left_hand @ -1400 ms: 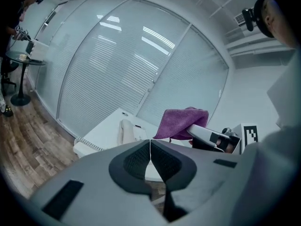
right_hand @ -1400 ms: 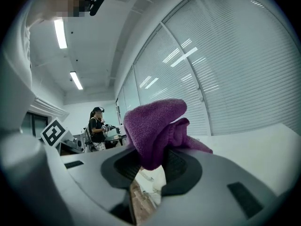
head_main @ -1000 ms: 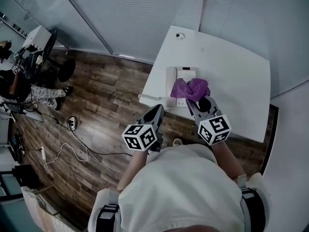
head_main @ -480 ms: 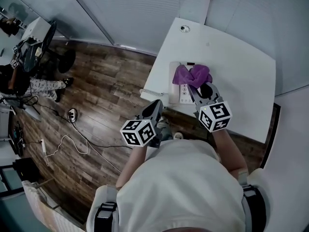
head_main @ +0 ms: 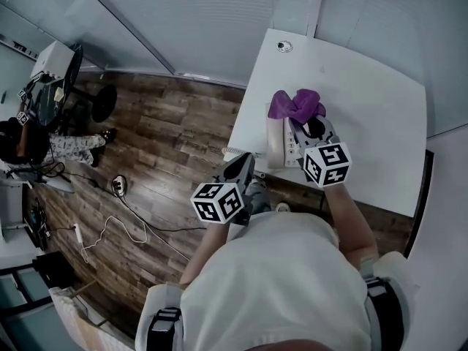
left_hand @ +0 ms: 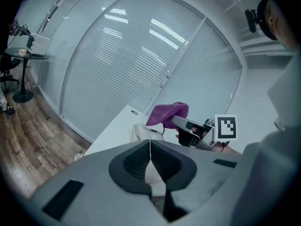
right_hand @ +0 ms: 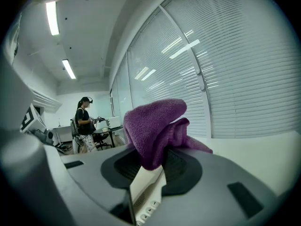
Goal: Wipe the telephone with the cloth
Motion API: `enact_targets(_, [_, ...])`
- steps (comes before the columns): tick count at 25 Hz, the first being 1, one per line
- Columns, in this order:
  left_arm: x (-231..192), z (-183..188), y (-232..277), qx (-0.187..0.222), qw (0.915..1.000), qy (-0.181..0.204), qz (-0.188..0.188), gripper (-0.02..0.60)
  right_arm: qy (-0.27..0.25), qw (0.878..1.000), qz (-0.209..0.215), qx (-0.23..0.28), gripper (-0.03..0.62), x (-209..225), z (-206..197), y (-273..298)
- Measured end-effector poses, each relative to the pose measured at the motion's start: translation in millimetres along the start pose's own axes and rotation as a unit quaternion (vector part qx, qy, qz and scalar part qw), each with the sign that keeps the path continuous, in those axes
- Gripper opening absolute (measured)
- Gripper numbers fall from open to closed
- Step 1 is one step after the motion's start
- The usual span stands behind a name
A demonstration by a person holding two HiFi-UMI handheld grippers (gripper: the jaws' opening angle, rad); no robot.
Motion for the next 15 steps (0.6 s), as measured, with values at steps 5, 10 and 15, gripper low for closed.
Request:
enact_targets(5, [-10, 10, 2, -0.007, 0.9999, -0.007, -0.002, 0.023, -0.016, 1.0, -0.005, -0.011, 0.117, -1, 7, 31])
enact_targets(10, [-20, 14, 3, -0.002, 0.9998, -0.017, 0.001, 0.023, -0.022, 0.999, -0.01, -0.03, 0.117, -3, -2, 60])
enact_targets(15, [-31, 13, 5, -0.005, 0.9997, -0.025, 0.005, 0.023, -0.041, 0.997, -0.01, -0.066, 0.117, -8, -17, 83])
Point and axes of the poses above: the fingertips, and each gripper's own axes: y forward along the fingers, x to its right, z out of its top, the point moved 7 cm from there along -y, backward along the fingers, and after that the axes turned 9 degrees about -z, right-handed, at the moved point
